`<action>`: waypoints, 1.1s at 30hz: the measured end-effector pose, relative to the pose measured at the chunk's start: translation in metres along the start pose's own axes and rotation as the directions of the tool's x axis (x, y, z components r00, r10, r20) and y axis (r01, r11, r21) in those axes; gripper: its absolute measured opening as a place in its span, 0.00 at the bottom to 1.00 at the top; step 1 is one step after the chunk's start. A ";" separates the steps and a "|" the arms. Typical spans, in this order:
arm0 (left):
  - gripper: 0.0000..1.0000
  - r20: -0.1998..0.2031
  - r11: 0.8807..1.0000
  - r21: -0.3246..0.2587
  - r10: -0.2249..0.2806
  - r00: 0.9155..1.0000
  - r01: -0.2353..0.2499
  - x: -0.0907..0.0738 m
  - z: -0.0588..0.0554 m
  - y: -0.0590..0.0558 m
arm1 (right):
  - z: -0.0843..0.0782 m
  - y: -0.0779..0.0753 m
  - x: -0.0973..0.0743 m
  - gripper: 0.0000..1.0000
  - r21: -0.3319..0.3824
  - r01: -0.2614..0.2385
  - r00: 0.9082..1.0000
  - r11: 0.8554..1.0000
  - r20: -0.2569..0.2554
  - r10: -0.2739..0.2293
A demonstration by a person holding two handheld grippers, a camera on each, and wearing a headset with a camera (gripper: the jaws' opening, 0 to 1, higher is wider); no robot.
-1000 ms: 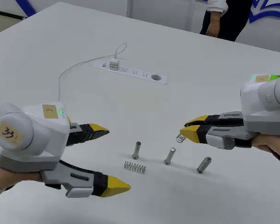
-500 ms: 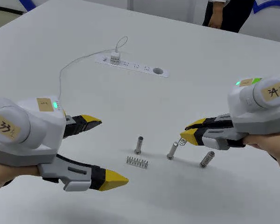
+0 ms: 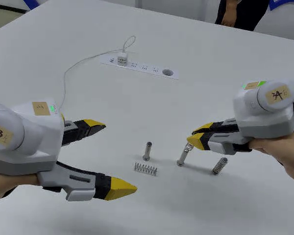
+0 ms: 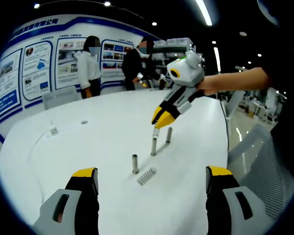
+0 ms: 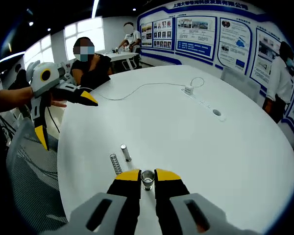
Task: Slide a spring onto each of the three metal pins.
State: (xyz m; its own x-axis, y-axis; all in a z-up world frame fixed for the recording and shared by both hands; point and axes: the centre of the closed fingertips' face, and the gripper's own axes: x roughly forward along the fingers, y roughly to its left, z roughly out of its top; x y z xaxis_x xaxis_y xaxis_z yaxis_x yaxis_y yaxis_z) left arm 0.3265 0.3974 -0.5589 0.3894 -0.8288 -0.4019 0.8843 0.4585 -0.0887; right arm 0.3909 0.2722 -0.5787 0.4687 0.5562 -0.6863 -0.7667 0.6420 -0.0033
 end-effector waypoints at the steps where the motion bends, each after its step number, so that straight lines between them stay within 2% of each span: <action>1: 0.94 -0.004 1.000 -0.003 -0.003 1.000 0.003 0.000 -0.001 0.000 | -0.001 0.000 0.001 0.10 0.001 0.000 1.000 1.000 -0.001 0.000; 15: 0.97 -0.034 1.000 -0.024 0.008 0.999 -0.009 -0.003 -0.011 0.001 | -0.014 0.001 0.015 0.11 -0.019 -0.002 0.999 1.000 -0.034 0.001; 18: 0.98 0.010 0.998 -0.058 0.030 1.000 -0.029 -0.003 -0.004 0.003 | -0.019 0.003 0.019 0.11 -0.029 -0.005 0.999 1.000 -0.043 0.004; 23: 0.97 -0.016 0.998 -0.052 0.033 0.999 -0.034 -0.004 -0.010 0.005 | -0.026 0.000 0.026 0.11 -0.022 -0.007 0.999 1.000 -0.047 0.006; 33: 0.97 -0.008 0.997 -0.066 0.045 0.999 -0.045 -0.005 -0.011 0.008 | -0.038 0.001 0.037 0.11 -0.024 -0.007 0.997 1.000 -0.077 0.005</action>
State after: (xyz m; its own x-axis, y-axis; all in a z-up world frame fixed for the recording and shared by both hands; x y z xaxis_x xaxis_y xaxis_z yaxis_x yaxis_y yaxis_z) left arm 0.3286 0.4091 -0.5676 0.4262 -0.8048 -0.4130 0.8470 0.5154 -0.1301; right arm 0.3913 0.2736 -0.6317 0.4294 0.5172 -0.7403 -0.7803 0.6252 -0.0158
